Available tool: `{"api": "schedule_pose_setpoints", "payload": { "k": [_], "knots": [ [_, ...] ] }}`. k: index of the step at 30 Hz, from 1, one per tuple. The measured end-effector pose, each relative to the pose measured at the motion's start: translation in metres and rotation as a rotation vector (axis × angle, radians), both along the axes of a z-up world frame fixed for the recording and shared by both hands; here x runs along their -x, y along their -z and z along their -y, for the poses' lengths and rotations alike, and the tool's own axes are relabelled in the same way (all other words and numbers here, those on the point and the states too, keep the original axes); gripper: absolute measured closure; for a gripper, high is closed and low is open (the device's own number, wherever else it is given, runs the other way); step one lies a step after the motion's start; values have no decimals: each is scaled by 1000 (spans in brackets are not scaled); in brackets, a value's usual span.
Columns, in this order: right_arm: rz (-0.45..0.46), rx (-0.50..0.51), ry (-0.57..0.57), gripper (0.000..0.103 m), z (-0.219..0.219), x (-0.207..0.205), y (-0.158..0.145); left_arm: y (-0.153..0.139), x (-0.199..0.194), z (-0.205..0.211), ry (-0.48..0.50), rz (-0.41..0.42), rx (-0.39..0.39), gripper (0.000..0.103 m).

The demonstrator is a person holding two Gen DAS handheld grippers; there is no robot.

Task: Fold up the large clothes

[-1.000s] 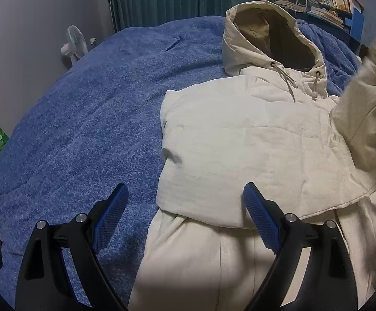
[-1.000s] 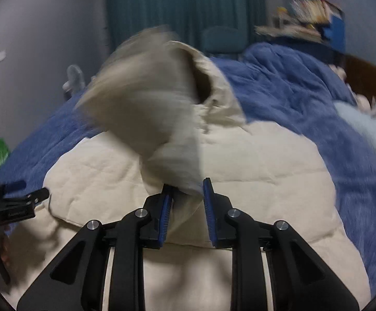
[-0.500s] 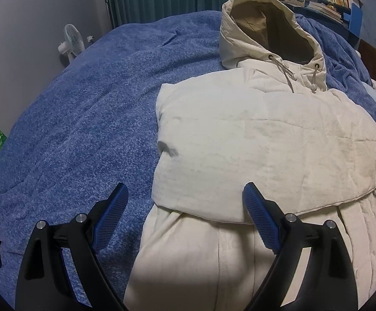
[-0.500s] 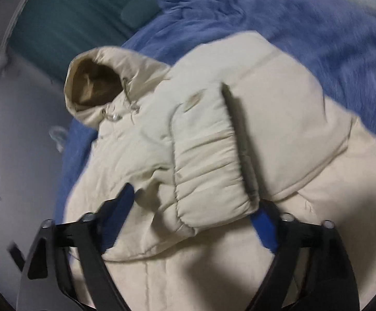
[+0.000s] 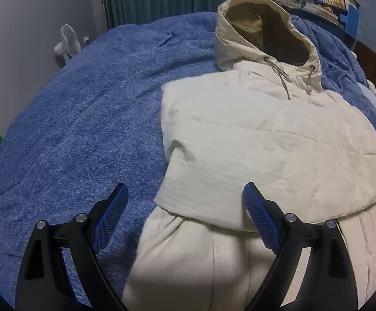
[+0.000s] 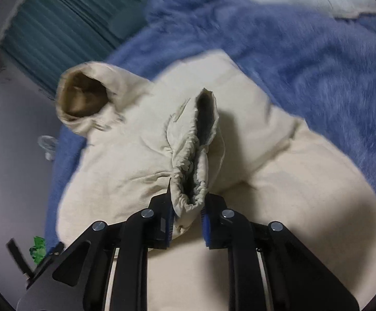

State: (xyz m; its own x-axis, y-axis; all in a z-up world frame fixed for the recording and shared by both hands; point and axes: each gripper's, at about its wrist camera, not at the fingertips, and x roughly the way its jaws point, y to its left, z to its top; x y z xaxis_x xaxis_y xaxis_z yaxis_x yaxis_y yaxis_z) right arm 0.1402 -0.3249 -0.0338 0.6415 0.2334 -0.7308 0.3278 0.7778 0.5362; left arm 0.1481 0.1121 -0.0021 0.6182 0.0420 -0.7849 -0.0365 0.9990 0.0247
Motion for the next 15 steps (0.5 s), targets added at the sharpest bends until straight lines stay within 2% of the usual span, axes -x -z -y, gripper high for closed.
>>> {"api": "schedule_pose_setpoints", "payload": {
  "k": [1, 2, 3, 4, 7, 8, 10, 13, 15],
  "knots": [
    [-29, 5, 0, 82, 1, -5, 9, 2, -1, 1, 4, -5, -1, 17],
    [-60, 13, 5, 74, 1, -7, 14, 4, -1, 2, 5, -13, -8, 17],
    [-75, 17, 13, 62, 1, -8, 17, 5, -1, 2, 5, -18, -14, 17],
    [-77, 33, 29, 58, 2, -6, 14, 6, -1, 3, 6, -21, -24, 17],
    [-31, 163, 58, 51, 1, -2, -10, 2, 0, 4, 13, -16, -28, 17],
    [11, 231, 57, 48, -2, 0, -26, -1, 1, 5, 18, -9, -23, 17],
    [57, 307, 15, 41, -10, -6, -43, -8, 2, 10, 43, 23, -6, 17],
    [75, 369, -56, 37, -21, -13, -51, -8, -1, 27, 108, 49, -27, 17],
    [50, 393, -130, 35, -33, -24, -42, 3, -5, 38, 144, 37, -62, 17]
  ]
}}
